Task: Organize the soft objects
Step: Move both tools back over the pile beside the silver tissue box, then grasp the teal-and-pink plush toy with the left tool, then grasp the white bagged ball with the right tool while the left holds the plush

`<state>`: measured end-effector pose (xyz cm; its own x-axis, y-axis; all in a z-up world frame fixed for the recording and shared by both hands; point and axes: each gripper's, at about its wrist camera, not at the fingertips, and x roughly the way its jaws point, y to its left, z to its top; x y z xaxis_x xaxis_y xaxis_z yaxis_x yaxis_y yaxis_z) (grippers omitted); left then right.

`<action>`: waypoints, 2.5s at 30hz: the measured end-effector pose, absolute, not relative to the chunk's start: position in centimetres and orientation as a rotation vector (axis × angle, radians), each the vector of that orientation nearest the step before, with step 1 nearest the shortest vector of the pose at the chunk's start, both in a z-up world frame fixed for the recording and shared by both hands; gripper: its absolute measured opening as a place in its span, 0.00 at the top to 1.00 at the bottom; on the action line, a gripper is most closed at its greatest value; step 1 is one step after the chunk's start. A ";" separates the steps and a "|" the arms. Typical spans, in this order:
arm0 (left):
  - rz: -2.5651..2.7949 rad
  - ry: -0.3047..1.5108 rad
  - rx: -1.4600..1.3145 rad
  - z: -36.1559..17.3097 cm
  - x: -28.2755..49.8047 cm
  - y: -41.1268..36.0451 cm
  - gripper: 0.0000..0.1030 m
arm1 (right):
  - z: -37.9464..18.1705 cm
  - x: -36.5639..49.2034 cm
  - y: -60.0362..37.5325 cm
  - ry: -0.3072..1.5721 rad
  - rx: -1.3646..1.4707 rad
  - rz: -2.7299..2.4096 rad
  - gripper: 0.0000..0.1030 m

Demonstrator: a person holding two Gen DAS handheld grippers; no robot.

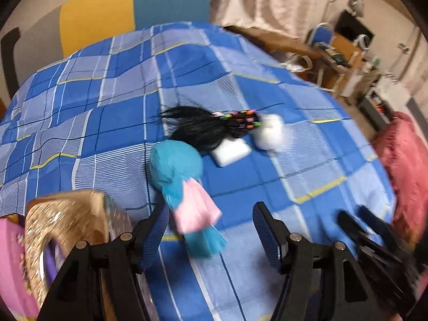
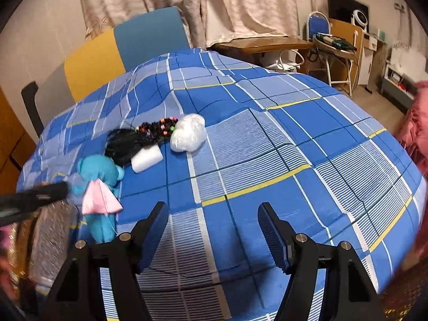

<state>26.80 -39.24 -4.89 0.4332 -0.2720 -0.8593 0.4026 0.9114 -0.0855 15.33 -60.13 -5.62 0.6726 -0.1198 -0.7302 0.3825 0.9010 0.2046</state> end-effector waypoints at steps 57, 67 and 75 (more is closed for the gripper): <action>-0.500 0.988 0.130 -13.4 21.2 -39.5 0.71 | -11.4 35.0 -62.7 0.940 0.353 -0.235 0.57; -0.499 1.006 0.098 -13.3 21.3 -39.4 0.69 | -8.6 25.5 -62.4 0.935 0.433 -0.213 0.63; -0.514 1.019 0.111 -13.0 21.4 -39.4 0.73 | -8.5 15.4 -58.8 0.920 0.514 -0.211 0.62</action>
<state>21.44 -39.44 -12.99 0.4176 -0.3578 -0.8352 0.4587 0.8765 -0.1461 15.38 -58.83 -8.51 0.5957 0.0418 -0.8021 0.3875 0.8598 0.3326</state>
